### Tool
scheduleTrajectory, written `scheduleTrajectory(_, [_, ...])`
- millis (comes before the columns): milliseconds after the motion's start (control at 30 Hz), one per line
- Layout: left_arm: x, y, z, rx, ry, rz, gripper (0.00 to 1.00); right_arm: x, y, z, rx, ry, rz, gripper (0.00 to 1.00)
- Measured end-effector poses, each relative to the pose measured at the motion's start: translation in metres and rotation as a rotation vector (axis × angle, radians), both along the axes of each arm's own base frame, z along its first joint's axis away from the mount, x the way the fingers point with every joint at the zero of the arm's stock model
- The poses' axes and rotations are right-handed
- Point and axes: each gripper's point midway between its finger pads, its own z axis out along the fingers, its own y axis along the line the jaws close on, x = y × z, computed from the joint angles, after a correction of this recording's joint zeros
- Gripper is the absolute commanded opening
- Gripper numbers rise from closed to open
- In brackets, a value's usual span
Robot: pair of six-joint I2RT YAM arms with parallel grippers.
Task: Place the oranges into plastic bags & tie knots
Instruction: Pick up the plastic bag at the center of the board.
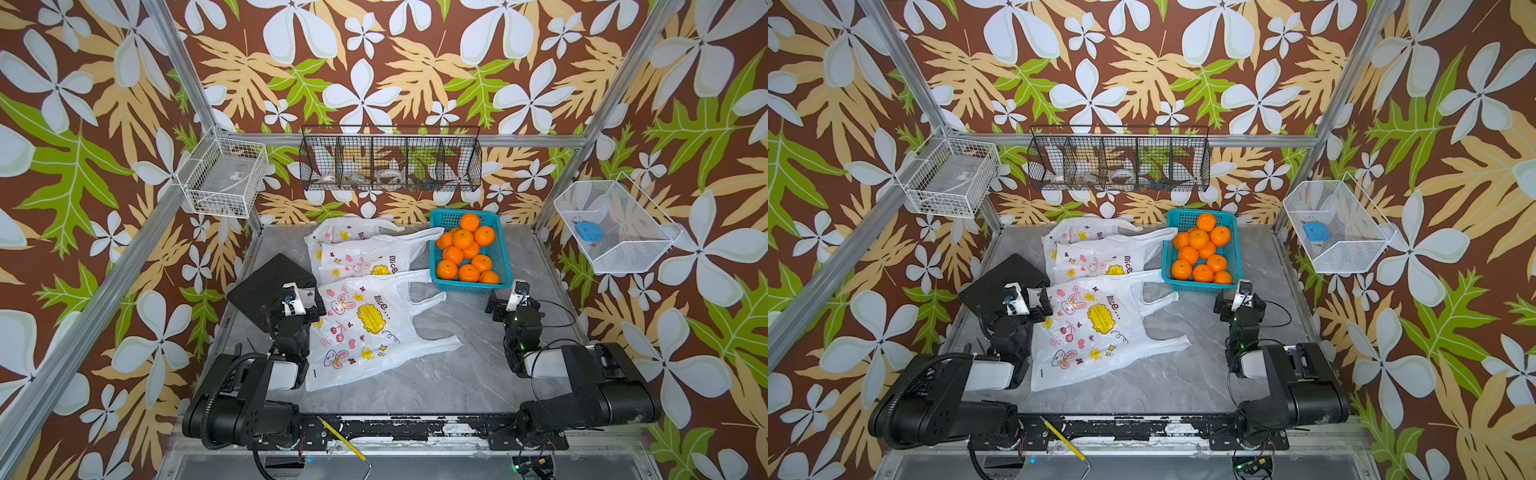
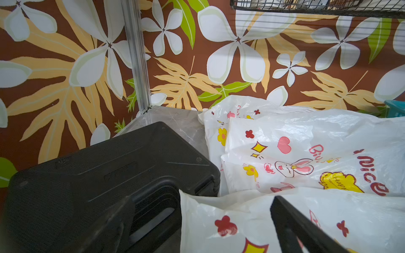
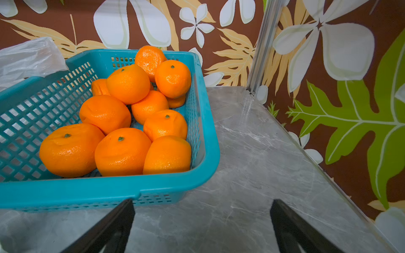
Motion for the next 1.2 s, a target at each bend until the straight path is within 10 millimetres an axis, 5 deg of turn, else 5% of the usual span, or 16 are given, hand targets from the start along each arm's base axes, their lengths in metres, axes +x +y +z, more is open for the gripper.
scheduleTrajectory(1000, [-0.001,0.0,-0.001,0.0,0.0,0.0,1.0,0.0,0.0,0.0,0.0,0.0,0.0,1.0])
scheduleTrajectory(1200, [-0.03,0.006,0.014,-0.01,-0.08,0.015,1.0,-0.021,-0.007,0.019,0.014,-0.06,-0.036,0.99])
